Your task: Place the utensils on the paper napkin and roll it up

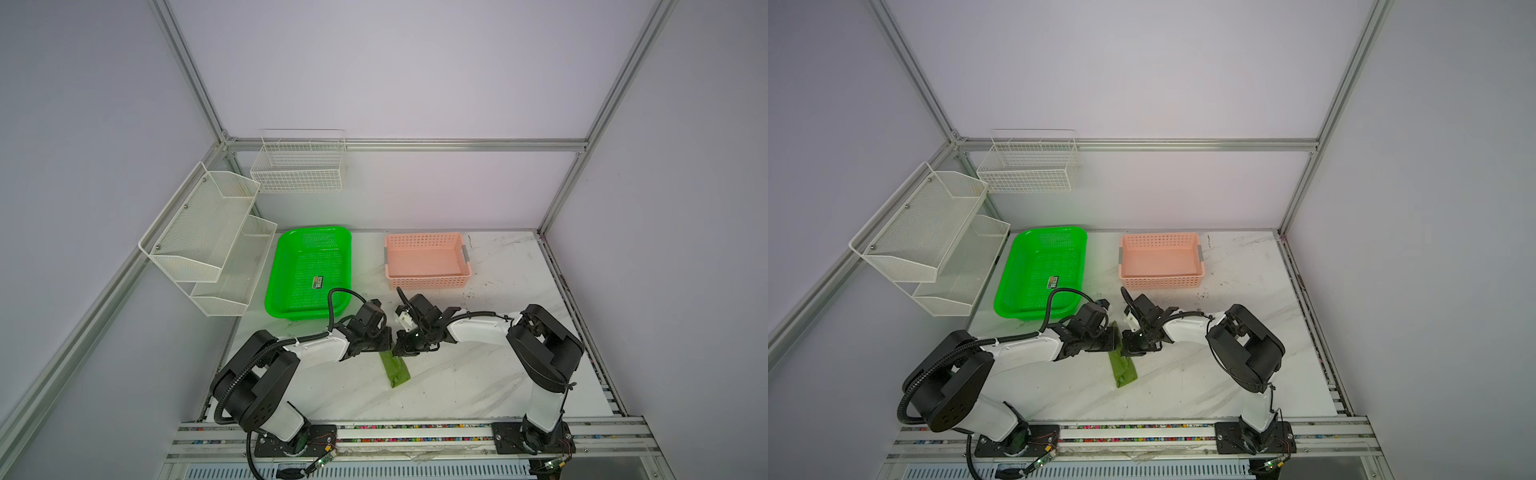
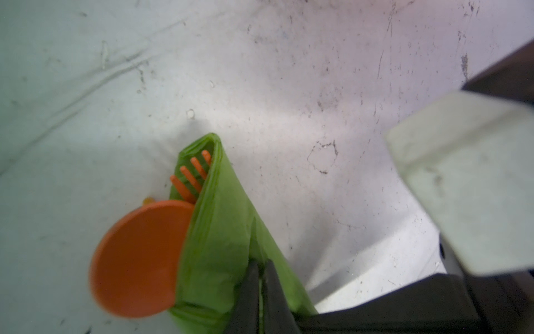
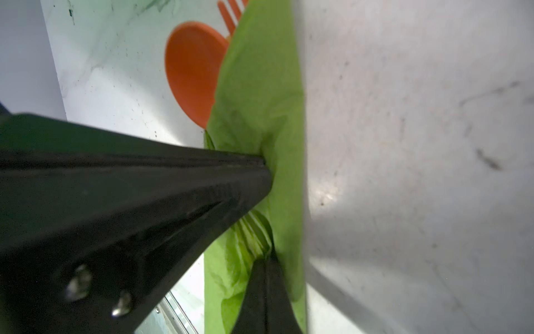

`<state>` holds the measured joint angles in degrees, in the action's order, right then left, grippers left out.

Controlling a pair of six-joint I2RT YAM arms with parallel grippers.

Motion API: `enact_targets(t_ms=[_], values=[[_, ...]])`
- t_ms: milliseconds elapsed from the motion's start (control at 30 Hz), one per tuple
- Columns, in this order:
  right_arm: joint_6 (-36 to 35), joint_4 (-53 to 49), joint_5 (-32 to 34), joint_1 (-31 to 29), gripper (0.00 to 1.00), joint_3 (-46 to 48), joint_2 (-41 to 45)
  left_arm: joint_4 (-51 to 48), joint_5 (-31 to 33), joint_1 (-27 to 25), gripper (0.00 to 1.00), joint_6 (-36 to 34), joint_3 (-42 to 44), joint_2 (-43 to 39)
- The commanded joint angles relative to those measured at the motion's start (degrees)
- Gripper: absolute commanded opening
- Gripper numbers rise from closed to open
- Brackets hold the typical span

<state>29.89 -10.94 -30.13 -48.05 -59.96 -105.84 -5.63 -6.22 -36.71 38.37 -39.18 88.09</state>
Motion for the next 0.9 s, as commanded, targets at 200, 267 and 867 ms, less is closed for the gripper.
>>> enact_targets(t_ms=[200,267,867], values=[[-3.0,-5.2,0.1,0.0,0.0,-2.9,2.6,0.3,0.2,0.8,0.06,-2.7,2.0,2.7],[-4.3,-6.3,-0.1,0.0,0.0,-3.8,2.3,0.1,0.4,0.7,0.06,-2.8,2.1,2.9],[-6.3,-10.2,2.8,1.4,0.0,-4.5,3.7,-1.6,1.6,1.5,0.06,-4.4,3.4,2.0]])
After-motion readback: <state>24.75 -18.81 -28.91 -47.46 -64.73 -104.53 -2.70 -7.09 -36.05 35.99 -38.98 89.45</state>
